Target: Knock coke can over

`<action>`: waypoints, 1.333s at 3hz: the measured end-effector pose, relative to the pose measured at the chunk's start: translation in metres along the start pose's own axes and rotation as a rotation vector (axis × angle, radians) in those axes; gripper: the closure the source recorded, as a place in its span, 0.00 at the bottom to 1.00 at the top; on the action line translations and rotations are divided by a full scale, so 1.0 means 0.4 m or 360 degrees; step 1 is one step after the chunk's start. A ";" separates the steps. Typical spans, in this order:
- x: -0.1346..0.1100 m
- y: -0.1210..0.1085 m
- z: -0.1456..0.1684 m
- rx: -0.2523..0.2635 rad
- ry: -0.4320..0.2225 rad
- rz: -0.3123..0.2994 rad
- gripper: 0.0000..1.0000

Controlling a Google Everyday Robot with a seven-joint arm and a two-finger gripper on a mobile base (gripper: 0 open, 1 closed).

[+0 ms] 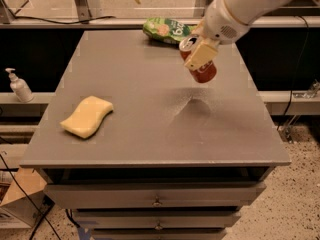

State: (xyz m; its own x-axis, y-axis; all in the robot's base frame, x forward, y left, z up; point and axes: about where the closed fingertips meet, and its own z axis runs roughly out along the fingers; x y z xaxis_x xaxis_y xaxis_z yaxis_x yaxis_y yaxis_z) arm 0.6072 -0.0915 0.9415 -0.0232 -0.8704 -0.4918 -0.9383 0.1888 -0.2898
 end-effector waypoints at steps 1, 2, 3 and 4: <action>-0.015 0.039 0.060 -0.0067 0.0307 -0.0134 0.82; 0.033 0.037 0.101 -0.0071 0.0634 -0.0226 0.58; 0.072 0.019 0.109 -0.0054 0.0796 -0.0270 0.36; 0.081 0.018 0.108 -0.0061 0.0773 -0.0269 0.12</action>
Offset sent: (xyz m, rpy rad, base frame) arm 0.0171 -0.0234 -0.0587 -0.7435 0.0317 -0.0206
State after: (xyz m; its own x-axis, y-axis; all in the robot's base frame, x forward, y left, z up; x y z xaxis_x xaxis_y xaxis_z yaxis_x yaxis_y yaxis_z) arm 0.6146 -0.0987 0.8881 -0.0194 -0.9998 0.0000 -0.9546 0.0185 -0.2972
